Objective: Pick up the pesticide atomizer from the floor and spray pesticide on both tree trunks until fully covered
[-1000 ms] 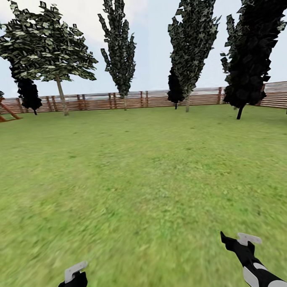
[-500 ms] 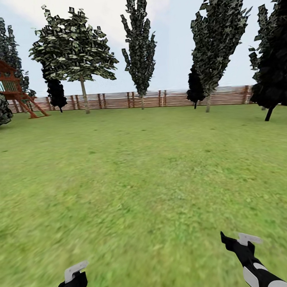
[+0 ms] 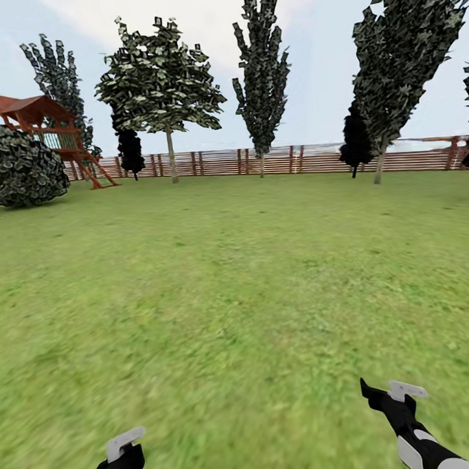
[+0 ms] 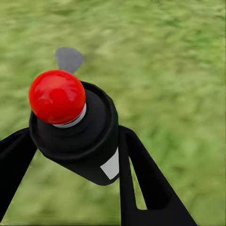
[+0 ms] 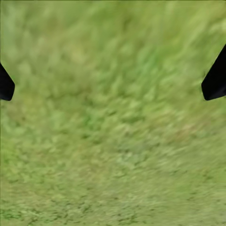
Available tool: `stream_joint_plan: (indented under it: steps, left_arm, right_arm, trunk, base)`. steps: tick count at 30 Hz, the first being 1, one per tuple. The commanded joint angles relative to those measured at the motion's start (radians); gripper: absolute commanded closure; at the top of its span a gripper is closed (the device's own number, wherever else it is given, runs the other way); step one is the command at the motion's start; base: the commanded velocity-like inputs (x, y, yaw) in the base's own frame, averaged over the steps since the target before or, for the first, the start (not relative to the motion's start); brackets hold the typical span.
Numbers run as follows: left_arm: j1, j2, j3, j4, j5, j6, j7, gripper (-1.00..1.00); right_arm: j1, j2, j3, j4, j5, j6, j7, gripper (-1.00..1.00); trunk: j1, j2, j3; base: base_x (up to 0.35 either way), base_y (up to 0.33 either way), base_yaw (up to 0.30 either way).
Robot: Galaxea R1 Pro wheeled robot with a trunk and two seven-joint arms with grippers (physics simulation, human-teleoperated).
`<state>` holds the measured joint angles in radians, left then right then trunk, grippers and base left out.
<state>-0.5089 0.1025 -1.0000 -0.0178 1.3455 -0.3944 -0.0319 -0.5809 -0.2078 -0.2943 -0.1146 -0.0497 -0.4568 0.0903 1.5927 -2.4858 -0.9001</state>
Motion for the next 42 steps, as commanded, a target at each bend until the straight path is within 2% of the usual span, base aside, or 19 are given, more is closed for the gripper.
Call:
stream_joint_plan:
  steps: [1, 23, 34, 42]
  left_arm:
    - [0.000, 0.000, -0.006, -0.001, 0.011, -0.001, -0.003, 1.00]
    - [0.000, 0.000, -0.006, -0.001, 0.011, -0.001, -0.003, 1.00]
    - [0.002, 0.000, -0.006, -0.001, 0.012, -0.001, -0.003, 1.00]
    - [0.021, 0.001, -0.006, -0.001, 0.012, -0.002, -0.003, 1.00]
  right_arm:
    - [-0.001, 0.000, -0.006, 0.001, -0.005, -0.003, 0.009, -1.00]
    - [-0.001, -0.001, -0.006, 0.001, -0.005, -0.003, 0.009, -1.00]
    - [-0.001, -0.002, -0.006, -0.002, -0.003, -0.003, 0.012, -1.00]
    - [-0.001, -0.001, -0.006, 0.002, -0.004, -0.003, 0.012, -1.00]
  trunk:
    - [0.000, 0.000, -0.001]
    - [0.000, 0.000, -0.001]
    - [0.000, 0.000, -0.001]
    - [0.000, 0.000, -0.001]
  base:
    - [0.000, 0.000, 0.287]
    - [0.000, 0.000, 0.282]
    - [0.005, 0.000, 0.022]
    - [0.278, 0.000, 0.000]
